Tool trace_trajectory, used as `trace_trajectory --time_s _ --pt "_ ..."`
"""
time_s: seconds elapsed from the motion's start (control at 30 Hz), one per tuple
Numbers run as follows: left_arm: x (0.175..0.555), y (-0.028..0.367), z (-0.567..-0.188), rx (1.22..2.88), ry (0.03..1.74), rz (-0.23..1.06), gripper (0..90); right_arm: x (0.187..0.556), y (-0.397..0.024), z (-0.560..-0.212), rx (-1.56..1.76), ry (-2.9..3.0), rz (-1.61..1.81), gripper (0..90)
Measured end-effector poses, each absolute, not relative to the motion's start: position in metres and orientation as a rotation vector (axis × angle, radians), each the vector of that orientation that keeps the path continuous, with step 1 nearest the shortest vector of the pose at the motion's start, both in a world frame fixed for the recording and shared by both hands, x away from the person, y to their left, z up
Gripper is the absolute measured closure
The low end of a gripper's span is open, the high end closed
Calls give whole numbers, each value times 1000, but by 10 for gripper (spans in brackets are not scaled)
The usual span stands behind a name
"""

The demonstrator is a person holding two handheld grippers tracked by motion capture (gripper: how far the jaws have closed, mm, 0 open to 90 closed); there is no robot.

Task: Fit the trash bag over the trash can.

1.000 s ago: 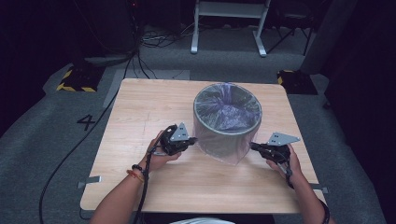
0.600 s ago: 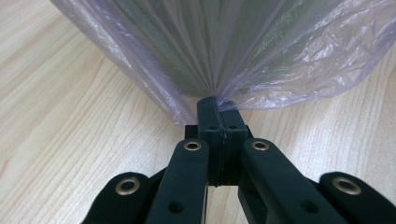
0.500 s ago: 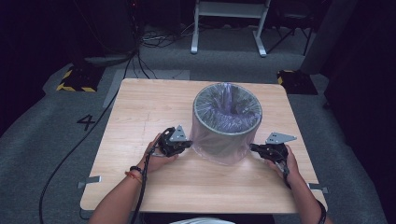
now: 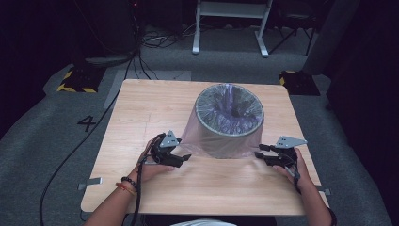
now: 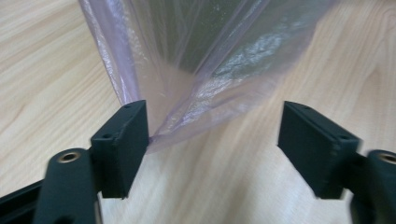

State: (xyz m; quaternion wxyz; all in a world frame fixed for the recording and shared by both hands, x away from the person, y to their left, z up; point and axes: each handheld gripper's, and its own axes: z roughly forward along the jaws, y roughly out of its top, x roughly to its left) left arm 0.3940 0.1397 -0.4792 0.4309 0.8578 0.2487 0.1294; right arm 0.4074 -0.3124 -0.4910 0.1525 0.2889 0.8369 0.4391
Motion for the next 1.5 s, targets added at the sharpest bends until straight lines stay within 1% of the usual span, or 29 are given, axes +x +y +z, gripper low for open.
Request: trace_trajectory --time_s 0.07,0.17,0.37,0.47,0.63,0.7,1.0,1.17,1.3,1.4,1.5 --pt "387 142 -478 2128 603 308 178 406 -316 -490 833 2391 1272 442" --pt "377 145 -473 2086 578 306 167 403 -321 -490 837 2384 1276 383" --pt "373 145 -460 2034 591 326 167 398 -321 -483 841 2340 1286 288" --pt "372 147 -455 2022 597 347 167 396 -320 -478 833 2316 1294 256" --pt "366 152 -446 2014 601 392 165 395 -320 -475 833 2302 1296 234" --pt "367 156 -446 2034 618 406 165 395 -321 -473 837 2296 1293 226" --pt "369 169 -473 2183 682 394 159 393 -324 -458 829 2255 1330 191" --pt "372 174 -485 2220 698 395 159 395 -326 -451 834 2238 1352 178" --pt "375 178 -492 2218 718 331 159 395 -326 -445 823 2226 1374 178" --pt "375 179 -497 2256 721 358 158 395 -326 -440 813 2226 1357 182" --pt "376 180 -501 2263 727 347 157 395 -327 -433 805 2217 1366 184"
